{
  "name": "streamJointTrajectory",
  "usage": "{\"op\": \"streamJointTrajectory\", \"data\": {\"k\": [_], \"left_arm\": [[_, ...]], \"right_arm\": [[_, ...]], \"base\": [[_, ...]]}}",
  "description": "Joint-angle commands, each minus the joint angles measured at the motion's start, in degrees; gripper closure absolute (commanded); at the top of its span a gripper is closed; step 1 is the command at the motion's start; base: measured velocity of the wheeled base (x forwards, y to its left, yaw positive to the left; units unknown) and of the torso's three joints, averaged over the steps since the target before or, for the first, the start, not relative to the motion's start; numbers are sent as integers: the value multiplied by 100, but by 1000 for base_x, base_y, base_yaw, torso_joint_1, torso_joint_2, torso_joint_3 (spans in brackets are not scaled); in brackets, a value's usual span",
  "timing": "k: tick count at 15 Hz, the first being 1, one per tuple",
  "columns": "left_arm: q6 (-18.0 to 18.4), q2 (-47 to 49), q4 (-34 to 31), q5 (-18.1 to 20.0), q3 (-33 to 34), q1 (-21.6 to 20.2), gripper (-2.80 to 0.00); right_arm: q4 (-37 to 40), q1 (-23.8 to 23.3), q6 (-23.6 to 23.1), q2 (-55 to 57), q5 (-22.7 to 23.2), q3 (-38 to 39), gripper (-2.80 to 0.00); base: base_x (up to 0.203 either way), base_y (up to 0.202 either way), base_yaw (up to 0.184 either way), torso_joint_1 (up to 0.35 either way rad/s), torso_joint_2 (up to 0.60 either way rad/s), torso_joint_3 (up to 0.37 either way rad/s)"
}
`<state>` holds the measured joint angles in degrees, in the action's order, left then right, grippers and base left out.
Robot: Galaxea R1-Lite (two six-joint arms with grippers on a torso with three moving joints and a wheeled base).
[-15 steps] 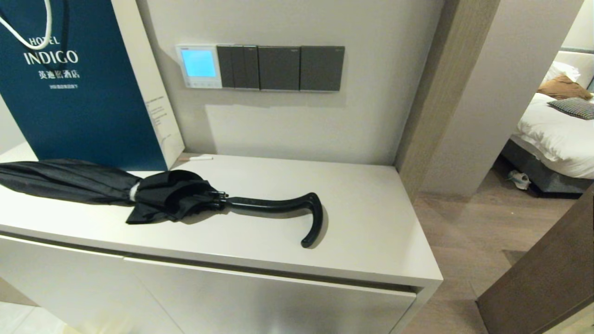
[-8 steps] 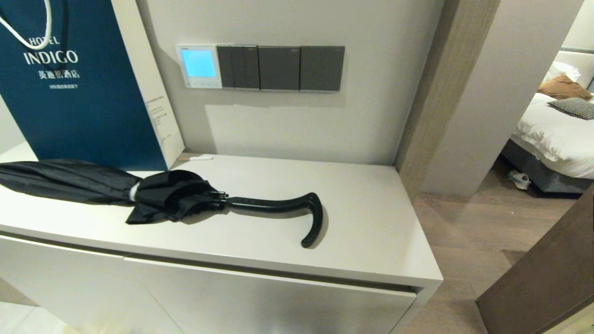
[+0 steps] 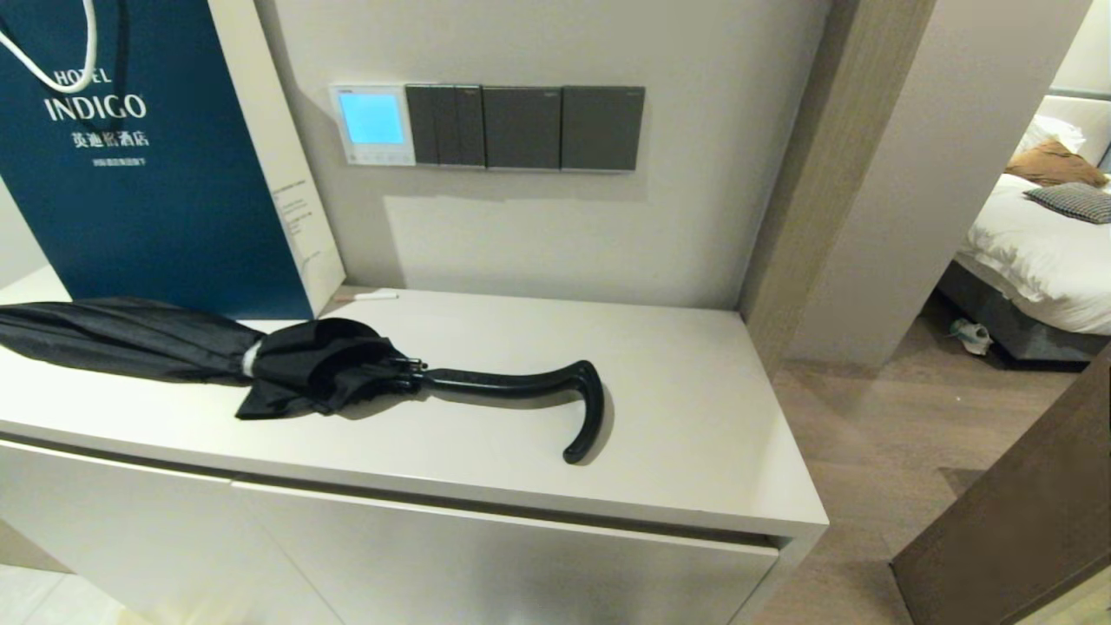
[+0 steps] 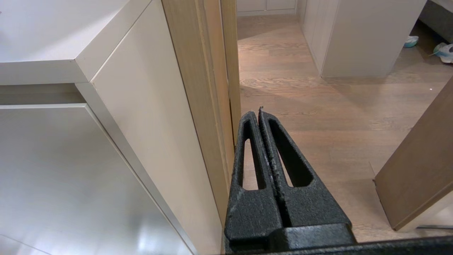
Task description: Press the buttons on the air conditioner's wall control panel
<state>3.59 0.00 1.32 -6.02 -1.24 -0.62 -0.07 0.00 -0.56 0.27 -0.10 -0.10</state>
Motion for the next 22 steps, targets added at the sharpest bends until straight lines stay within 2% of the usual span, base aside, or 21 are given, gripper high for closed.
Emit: {"op": "streamJointTrajectory", "data": {"k": [1, 3, 22], "left_arm": [[-277, 7, 197, 525, 226, 25, 0], [-383, 9, 410, 612, 324, 44, 0], [-306, 0, 316, 620, 273, 36, 0]], "right_arm": [[-1, 0, 3, 8, 1, 1, 0], [-1, 0, 3, 8, 1, 1, 0], [7, 0, 73, 8, -17, 1, 0]], "base": [[0, 0, 0, 0, 0, 0], [0, 0, 0, 0, 0, 0], [0, 0, 0, 0, 0, 0]]}}
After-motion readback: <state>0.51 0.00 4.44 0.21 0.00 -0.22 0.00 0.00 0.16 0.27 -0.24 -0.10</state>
